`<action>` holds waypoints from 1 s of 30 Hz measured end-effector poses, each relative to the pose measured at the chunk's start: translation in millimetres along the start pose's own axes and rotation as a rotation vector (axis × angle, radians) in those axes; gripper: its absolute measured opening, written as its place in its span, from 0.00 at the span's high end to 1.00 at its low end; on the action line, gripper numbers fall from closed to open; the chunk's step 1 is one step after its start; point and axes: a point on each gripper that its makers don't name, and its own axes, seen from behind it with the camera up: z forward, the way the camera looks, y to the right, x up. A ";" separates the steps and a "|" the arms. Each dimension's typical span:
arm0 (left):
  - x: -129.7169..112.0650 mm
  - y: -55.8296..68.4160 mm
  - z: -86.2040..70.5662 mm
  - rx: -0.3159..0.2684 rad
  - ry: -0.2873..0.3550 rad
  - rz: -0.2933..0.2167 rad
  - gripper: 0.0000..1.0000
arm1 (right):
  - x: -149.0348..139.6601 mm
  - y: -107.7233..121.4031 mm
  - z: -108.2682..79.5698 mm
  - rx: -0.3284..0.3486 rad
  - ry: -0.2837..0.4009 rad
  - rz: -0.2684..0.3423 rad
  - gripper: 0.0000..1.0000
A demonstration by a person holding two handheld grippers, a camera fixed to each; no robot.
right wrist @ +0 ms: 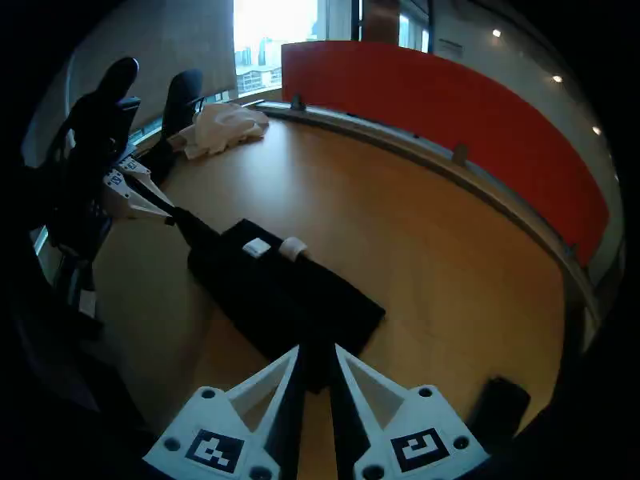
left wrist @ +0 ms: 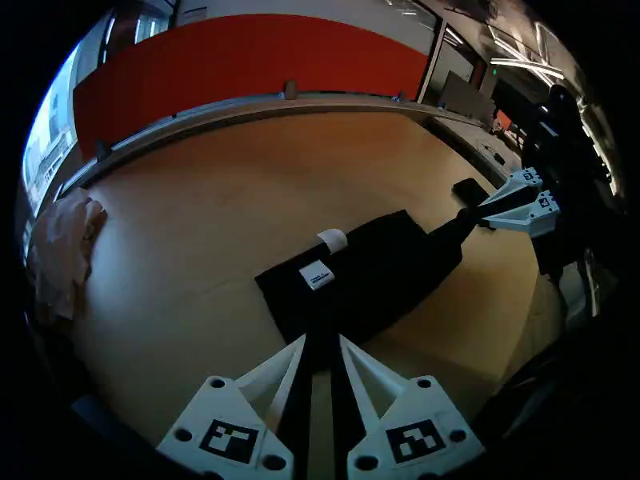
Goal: Fold towel
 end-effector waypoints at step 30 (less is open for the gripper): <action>-2.5 -35.9 73.4 0.105 -0.049 0.007 0.70 | -26.6 43.2 62.1 -0.062 -0.076 0.069 0.73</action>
